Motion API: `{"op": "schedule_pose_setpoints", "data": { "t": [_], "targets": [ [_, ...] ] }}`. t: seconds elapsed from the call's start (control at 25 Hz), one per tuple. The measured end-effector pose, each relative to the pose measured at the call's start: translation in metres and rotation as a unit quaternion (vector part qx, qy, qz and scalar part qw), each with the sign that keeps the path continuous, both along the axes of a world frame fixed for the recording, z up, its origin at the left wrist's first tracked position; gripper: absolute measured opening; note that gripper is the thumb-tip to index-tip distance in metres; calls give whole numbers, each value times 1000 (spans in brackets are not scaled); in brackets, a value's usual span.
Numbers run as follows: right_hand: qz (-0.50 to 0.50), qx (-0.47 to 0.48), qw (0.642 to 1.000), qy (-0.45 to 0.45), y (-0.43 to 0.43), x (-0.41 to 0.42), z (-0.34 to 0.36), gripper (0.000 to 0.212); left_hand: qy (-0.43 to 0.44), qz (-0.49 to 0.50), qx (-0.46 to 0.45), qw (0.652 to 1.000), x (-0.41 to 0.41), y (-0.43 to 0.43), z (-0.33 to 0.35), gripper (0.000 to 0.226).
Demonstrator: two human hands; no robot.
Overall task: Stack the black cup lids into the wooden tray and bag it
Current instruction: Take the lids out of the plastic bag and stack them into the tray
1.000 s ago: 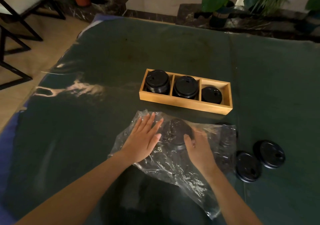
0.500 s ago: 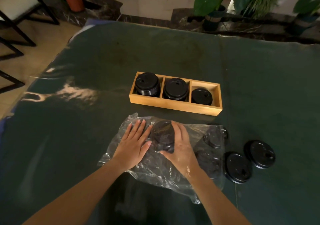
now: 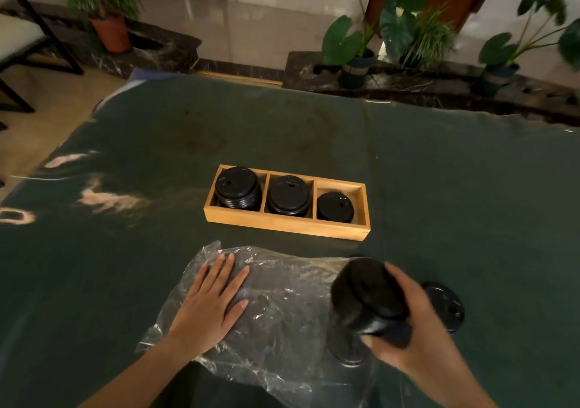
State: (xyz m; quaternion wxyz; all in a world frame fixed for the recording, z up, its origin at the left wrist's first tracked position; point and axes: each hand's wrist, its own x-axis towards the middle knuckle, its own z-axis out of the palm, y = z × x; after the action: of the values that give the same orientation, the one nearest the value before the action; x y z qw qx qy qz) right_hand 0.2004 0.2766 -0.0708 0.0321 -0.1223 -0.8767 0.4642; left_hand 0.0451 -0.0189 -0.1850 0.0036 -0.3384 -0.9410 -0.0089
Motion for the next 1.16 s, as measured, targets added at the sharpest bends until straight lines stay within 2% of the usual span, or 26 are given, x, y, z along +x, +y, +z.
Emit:
{"op": "schedule_pose_setpoints", "data": {
  "t": [0.08, 0.2, 0.32, 0.44, 0.6, 0.72, 0.96, 1.16],
  "targets": [
    [-41, -6, 999, 27, 27, -7, 19, 101, -3, 0, -1, 1000, 0, -1, -3, 60],
    [-75, 60, 994, 51, 55, -67, 30, 97, -8, 4, 6, 1000, -1, -2, -6, 60],
    [-93, 94, 991, 9, 61, -145, 15, 95, -7, 3, -2, 1000, -2, -2, -8, 59],
    [-78, 123, 988, -47, 53, -189, -19, 96, -6, 5, -4, 1000, -3, -2, -10, 59],
    [-46, 215, 973, -68, 47, -199, -50, 97, -6, 2, -6, 1000, -4, -2, -10, 59],
    [-10, 331, 940, -86, 53, -193, -58, 92, -4, 0, -7, 1000, -4, -2, -10, 60],
    [24, 429, 894, -125, 61, -181, -62, 86, -4, -5, -7, 1000, -5, -1, -9, 60],
    [38, 508, 857, -83, 59, -180, -53, 86, -14, -6, -30, 999, -4, 1, -2, 60]
  ]
}}
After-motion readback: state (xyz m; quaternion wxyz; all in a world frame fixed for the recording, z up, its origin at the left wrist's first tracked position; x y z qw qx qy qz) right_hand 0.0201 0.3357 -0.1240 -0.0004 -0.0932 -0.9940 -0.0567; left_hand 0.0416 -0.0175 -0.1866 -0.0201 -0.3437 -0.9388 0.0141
